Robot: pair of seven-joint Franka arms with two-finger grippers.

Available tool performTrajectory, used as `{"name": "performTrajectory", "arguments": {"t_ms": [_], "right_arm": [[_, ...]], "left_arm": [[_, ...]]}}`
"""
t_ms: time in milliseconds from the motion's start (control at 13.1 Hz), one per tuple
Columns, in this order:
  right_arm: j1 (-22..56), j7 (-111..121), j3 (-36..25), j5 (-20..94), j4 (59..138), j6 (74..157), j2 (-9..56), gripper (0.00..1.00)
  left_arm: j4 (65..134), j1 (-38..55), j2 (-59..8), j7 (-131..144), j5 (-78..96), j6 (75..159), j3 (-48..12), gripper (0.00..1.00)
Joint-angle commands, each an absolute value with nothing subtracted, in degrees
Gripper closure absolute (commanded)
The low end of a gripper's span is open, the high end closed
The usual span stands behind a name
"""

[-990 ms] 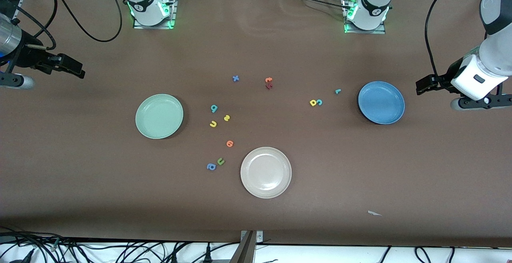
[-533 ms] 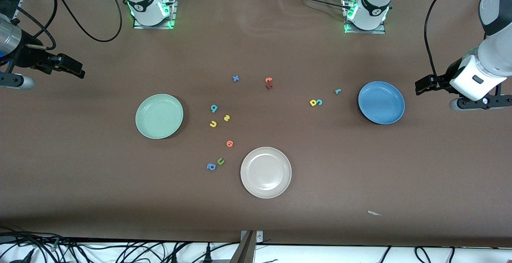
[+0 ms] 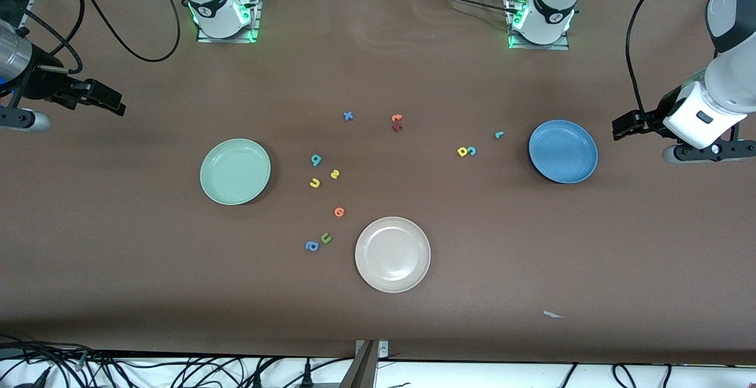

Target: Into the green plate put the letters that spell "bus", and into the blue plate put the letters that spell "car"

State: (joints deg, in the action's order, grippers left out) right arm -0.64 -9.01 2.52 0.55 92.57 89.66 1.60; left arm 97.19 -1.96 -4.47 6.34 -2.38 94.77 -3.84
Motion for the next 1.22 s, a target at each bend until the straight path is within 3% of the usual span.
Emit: {"name": "performTrajectory", "arguments": {"t_ms": [0,837,1142], "right_arm": [[-1.0,-8.6,2.5,0.9,91.9,88.6,1.4,0.00],[-1.0,-8.7,2.7,1.0,91.9,88.3,1.4,0.00],[-1.0,-8.8,2.7,1.1,91.9,88.6,1.6,0.00]], "left_arm": [[96.4,-1.6,-5.0,5.5,-1.9,94.0,-3.8,0.00],[96.2,-1.7,-4.9,6.2,-2.0,93.8,-4.3,0.00],[97.0,-1.7,-5.2,7.4,-1.1,92.7,-7.1,0.00]]}}
